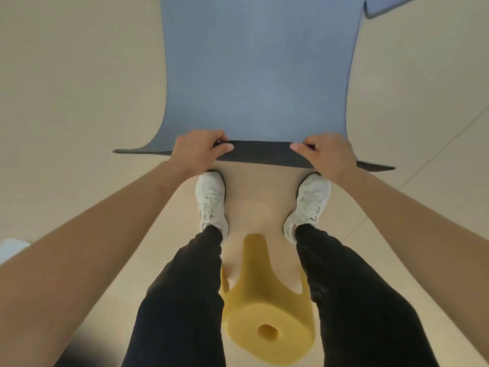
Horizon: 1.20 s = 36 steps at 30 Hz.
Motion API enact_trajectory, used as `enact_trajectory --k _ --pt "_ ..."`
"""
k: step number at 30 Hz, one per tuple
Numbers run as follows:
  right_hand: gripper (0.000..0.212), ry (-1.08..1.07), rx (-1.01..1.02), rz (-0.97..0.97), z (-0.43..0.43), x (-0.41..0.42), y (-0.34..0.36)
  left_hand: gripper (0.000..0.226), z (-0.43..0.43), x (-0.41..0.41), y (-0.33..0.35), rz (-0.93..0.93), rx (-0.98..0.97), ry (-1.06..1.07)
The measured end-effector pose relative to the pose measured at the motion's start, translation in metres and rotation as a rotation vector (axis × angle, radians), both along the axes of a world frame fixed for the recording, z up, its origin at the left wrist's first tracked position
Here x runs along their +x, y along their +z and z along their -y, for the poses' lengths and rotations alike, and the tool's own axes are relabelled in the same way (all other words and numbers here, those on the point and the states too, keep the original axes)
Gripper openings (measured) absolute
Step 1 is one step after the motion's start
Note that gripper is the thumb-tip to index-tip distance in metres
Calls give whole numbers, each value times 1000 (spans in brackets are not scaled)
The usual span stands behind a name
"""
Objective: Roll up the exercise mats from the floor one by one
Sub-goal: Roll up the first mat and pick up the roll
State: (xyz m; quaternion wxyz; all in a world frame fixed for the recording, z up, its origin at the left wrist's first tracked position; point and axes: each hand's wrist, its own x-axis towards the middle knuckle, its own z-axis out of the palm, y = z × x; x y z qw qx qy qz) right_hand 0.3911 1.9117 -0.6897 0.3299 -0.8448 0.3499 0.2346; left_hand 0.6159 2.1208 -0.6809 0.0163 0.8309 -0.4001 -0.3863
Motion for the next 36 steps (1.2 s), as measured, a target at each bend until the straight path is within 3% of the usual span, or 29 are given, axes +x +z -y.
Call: enact_trajectory --k 3,6,8,13,17,21,25,30,36 --pt "57 29 -12 -42 10 12 -44 32 2 -8 -51 152 -132 -75" --pt "50 77 -29 -59 23 27 -90 34 -10 -18 -101 376 -444 -265" --pt "48 102 -29 -78 34 34 -124 45 -22 -28 -135 508 -535 -365" --pt "53 49 40 -96 62 44 -199 107 -34 -44 -210 524 -256 -466" --pt "52 66 27 -30 72 47 -227 116 -5 -33 -224 497 -261 -392" --pt "46 85 -14 46 75 43 -219 127 10 -15 -214 536 -181 -485" --pt "37 125 -207 117 57 39 -199 126 10 -17 -211 440 -138 -474" --pt "64 343 -436 372 -1 -1 -205 108 -10 -29 -221 447 -227 -406" --pt "95 486 -520 248 -33 -40 -218 82 -17 -50 -224 434 -112 -389"
